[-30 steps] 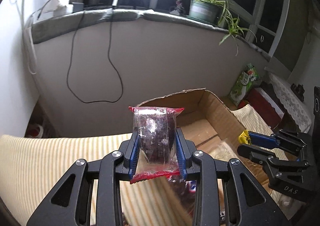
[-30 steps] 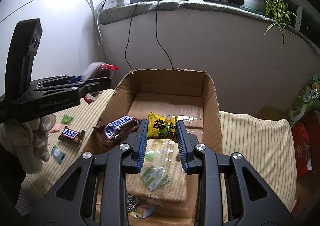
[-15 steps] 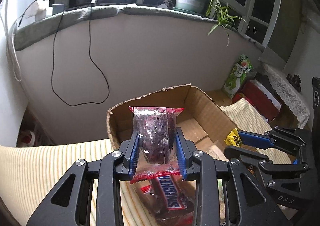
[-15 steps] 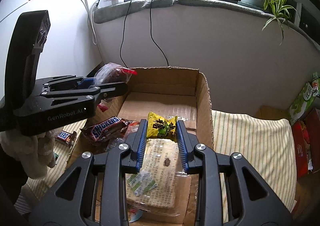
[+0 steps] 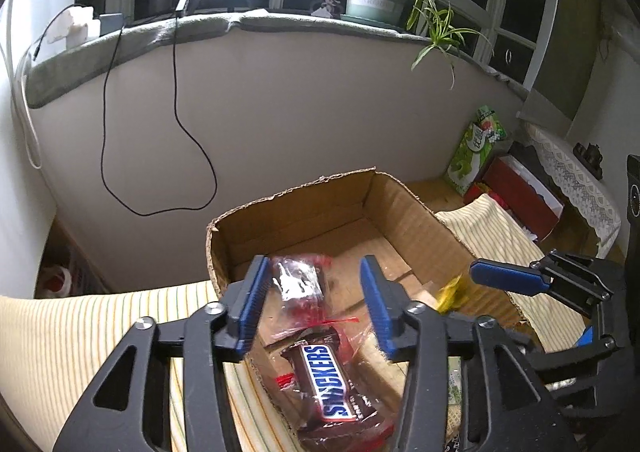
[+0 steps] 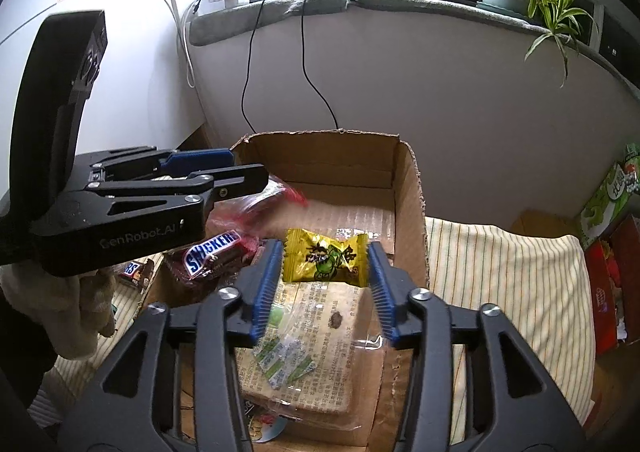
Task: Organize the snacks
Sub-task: 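Carry both snacks over the box and open both tools to release them, then move both tools back toward the pink candy and mint candy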
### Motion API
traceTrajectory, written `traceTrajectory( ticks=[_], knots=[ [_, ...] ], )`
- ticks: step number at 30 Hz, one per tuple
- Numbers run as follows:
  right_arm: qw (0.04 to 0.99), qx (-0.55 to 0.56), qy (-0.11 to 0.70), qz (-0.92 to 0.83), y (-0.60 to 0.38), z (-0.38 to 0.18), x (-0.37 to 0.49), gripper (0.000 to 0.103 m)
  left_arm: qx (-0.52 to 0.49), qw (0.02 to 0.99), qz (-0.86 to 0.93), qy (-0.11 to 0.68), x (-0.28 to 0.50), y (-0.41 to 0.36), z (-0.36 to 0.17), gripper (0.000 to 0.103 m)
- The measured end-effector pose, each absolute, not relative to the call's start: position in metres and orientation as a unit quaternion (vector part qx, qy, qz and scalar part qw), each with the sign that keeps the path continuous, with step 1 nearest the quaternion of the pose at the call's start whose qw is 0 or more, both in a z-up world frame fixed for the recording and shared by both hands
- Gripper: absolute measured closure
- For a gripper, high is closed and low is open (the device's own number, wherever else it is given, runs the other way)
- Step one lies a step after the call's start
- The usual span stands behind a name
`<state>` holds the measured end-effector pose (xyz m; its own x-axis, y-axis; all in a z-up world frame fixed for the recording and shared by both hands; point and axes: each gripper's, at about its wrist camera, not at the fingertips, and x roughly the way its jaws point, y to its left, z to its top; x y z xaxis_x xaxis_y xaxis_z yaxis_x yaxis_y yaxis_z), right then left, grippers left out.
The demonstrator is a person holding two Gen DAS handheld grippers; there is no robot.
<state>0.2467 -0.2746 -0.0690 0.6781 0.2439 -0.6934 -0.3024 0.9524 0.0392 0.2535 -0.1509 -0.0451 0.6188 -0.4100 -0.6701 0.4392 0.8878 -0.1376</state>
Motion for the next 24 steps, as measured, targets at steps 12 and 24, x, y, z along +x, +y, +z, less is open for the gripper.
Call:
traceTrajectory(
  ticks=[12, 24],
  knots=[
    [0.916, -0.055, 0.368, 0.148, -0.270, -0.067, 0.238, 0.020, 0.021, 0.903, -0.233, 0.361, 0.249, -0.150, -0.041, 0.032],
    [0.919, -0.062, 0.361, 0.148, -0.265, -0.060, 0.222, 0.011, 0.021, 0.906, -0.231, 0.353, 0.235, -0.144, -0.030, 0.026]
  ],
)
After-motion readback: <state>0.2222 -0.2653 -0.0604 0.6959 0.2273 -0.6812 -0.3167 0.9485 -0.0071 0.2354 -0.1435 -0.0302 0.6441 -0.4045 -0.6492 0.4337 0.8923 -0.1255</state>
